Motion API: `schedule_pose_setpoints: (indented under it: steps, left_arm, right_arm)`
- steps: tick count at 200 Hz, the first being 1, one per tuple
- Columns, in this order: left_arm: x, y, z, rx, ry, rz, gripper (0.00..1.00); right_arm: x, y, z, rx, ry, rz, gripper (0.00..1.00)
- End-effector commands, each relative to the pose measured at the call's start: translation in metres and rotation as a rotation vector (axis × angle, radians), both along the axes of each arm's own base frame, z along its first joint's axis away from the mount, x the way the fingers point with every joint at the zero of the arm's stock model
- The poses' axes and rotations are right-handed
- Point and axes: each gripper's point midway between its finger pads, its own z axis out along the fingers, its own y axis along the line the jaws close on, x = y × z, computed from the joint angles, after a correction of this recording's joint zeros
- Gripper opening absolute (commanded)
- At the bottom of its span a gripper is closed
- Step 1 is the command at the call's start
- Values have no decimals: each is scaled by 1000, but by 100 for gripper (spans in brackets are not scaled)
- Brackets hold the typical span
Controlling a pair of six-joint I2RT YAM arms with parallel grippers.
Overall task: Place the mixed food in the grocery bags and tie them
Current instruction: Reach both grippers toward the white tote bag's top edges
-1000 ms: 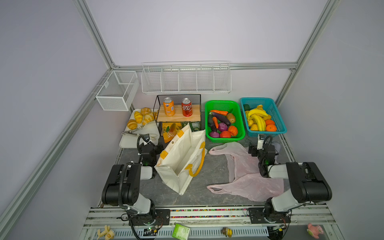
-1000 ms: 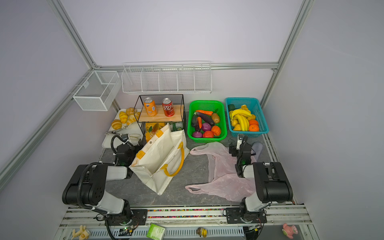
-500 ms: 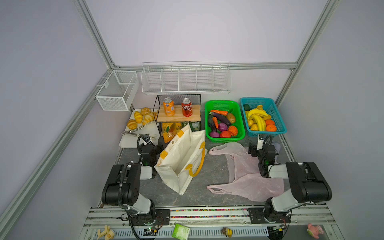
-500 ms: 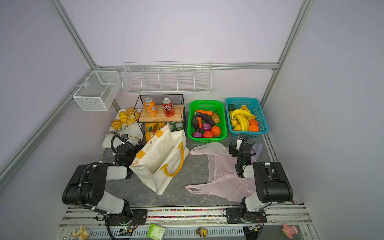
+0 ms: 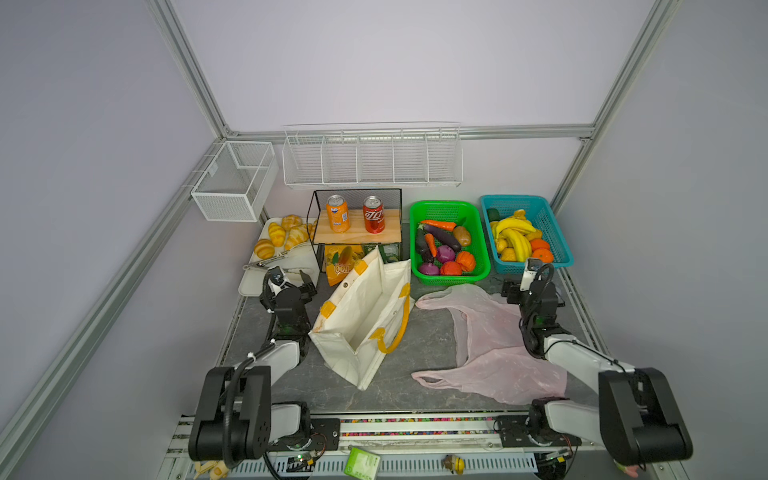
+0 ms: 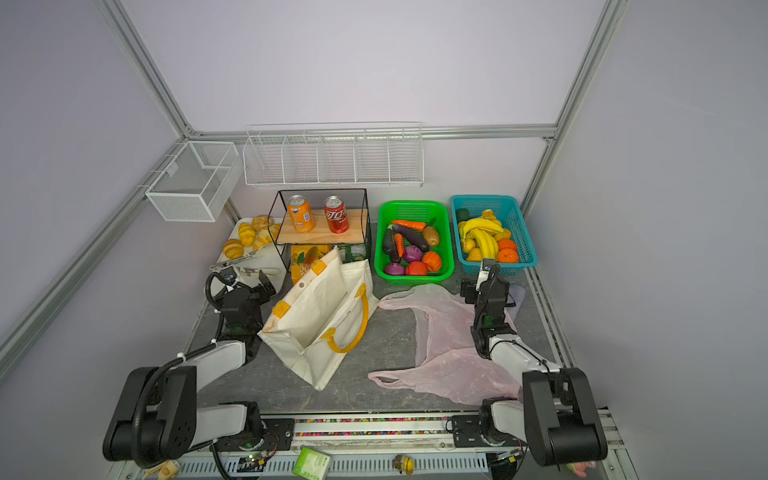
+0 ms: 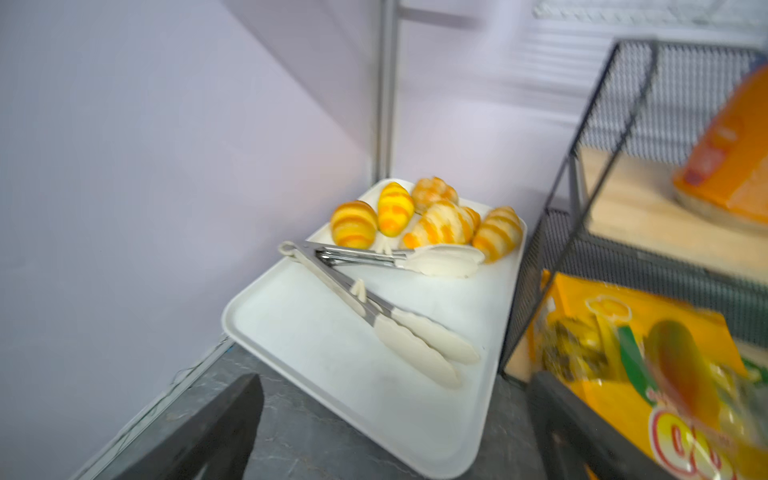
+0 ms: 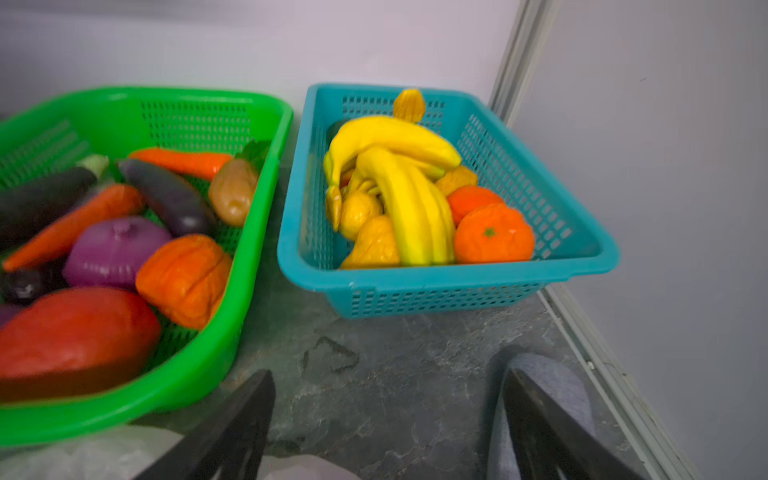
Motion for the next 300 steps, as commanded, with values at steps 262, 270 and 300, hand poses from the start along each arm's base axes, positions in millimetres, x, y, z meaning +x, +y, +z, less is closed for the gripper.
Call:
schedule_pose_setpoints:
  steps: [262,270,300]
  left_arm:
    - [-80,-206,21,-418,832,-956,46]
    - [-80,-208,21,-426,824,-963,44]
    - [-88,-228,34,-486,781,-1065,43]
  right_arm:
    - [-57,355,16,341,701,763,52]
    - [-56,356,16,327,703,766,43]
    - [-47,329,25,197,694,704,24]
